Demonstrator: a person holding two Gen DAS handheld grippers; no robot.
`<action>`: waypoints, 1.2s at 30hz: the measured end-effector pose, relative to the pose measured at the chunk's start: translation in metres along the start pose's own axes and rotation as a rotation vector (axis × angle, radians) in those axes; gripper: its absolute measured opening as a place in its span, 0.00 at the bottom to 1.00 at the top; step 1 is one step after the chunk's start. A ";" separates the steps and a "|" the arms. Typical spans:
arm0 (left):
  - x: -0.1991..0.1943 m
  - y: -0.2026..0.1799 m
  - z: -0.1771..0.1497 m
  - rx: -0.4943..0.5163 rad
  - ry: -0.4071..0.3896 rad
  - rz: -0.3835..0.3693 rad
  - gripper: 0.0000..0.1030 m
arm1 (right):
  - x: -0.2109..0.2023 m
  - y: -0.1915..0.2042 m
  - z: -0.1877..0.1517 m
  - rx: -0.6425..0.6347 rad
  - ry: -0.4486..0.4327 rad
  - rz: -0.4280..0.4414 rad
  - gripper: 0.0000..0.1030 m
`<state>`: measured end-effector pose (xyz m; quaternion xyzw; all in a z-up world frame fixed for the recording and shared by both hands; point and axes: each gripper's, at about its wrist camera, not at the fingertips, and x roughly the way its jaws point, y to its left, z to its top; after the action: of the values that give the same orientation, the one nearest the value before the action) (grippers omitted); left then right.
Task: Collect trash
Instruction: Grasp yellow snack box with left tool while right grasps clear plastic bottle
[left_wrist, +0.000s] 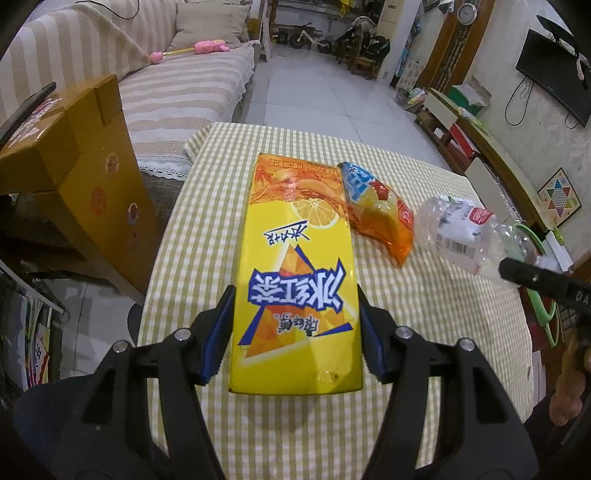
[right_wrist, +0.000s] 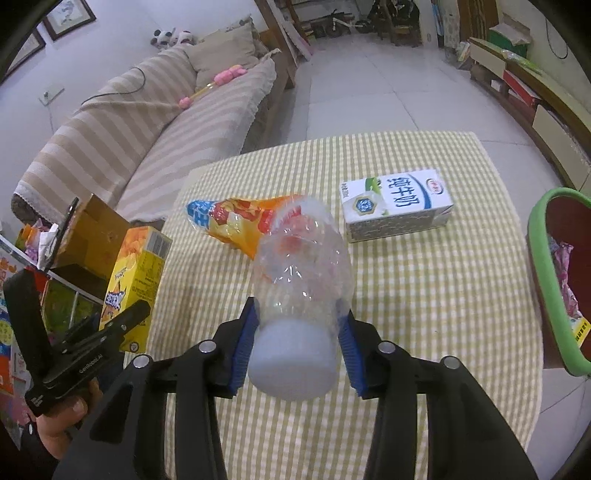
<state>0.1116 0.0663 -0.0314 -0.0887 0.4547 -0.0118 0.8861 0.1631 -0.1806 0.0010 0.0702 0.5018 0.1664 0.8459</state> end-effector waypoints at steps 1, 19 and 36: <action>0.000 -0.001 -0.001 0.002 0.001 0.000 0.56 | -0.001 0.000 -0.001 -0.009 0.005 -0.008 0.39; 0.003 0.001 -0.001 0.011 0.002 -0.024 0.56 | 0.006 -0.003 -0.032 -0.081 0.091 -0.059 0.85; 0.002 0.013 0.000 -0.040 -0.006 -0.069 0.56 | 0.079 0.049 -0.044 -0.313 0.301 -0.073 0.88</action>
<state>0.1117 0.0791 -0.0351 -0.1220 0.4490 -0.0329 0.8846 0.1492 -0.1093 -0.0711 -0.1057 0.5928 0.2201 0.7675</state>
